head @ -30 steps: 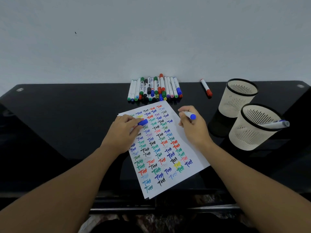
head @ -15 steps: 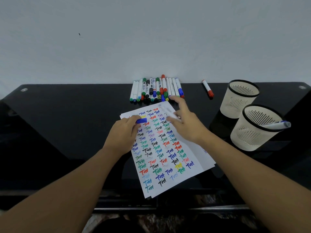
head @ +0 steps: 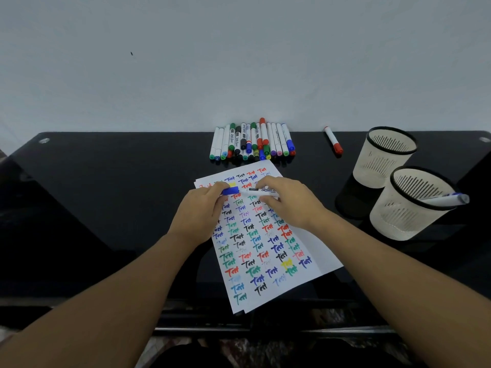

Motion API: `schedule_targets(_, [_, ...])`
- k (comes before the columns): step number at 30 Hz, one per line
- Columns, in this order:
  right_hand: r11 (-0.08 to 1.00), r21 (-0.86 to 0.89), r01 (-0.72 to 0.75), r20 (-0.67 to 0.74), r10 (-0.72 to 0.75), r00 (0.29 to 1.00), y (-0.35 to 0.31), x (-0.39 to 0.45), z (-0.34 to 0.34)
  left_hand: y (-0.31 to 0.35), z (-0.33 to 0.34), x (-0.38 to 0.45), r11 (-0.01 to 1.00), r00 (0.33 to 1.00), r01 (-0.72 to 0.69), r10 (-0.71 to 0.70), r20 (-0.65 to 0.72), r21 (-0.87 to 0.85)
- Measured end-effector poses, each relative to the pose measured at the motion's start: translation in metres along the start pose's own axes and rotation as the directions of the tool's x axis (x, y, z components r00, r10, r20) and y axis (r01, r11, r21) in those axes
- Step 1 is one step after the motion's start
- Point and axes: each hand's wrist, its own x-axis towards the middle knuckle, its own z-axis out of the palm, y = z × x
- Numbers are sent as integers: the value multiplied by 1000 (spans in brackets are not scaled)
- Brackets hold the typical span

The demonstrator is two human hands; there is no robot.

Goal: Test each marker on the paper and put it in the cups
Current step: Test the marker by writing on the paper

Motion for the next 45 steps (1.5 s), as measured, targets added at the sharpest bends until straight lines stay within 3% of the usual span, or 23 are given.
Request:
schedule_targets(8, [998, -6, 66, -12, -66, 998, -8, 8, 3, 4, -5, -3, 999, 999, -40, 40, 1, -14])
schedule_targets(14, [952, -247, 181, 10, -184, 983, -21, 9, -3, 6, -6, -3, 996, 996, -87, 87, -17, -8])
schedule_targets(21, [978, -80, 192, 61, -187, 980, -32, 10, 5, 4, -3, -4, 994, 994, -109, 109, -32, -11])
schedule_targets(30, [988, -12, 152, 35, -152, 988, -27, 8, 8, -3, 2, 3, 990, 989, 132, -129, 65, -42])
schedule_targets(33, [986, -71, 148, 88, -142, 986, -25, 9, 6, -9, 7, 5, 995, 995, 84, -87, 52, 58])
schedule_targets(42, [993, -69, 100, 89, -94, 992, -20, 8, 6, -8, 7, 6, 995, 995, 74, -78, 56, 69])
schedule_targets(45, [998, 5, 63, 89, -63, 994, -20, 7, 5, -7, 7, 6, 994, 995, 80, -84, 58, 69])
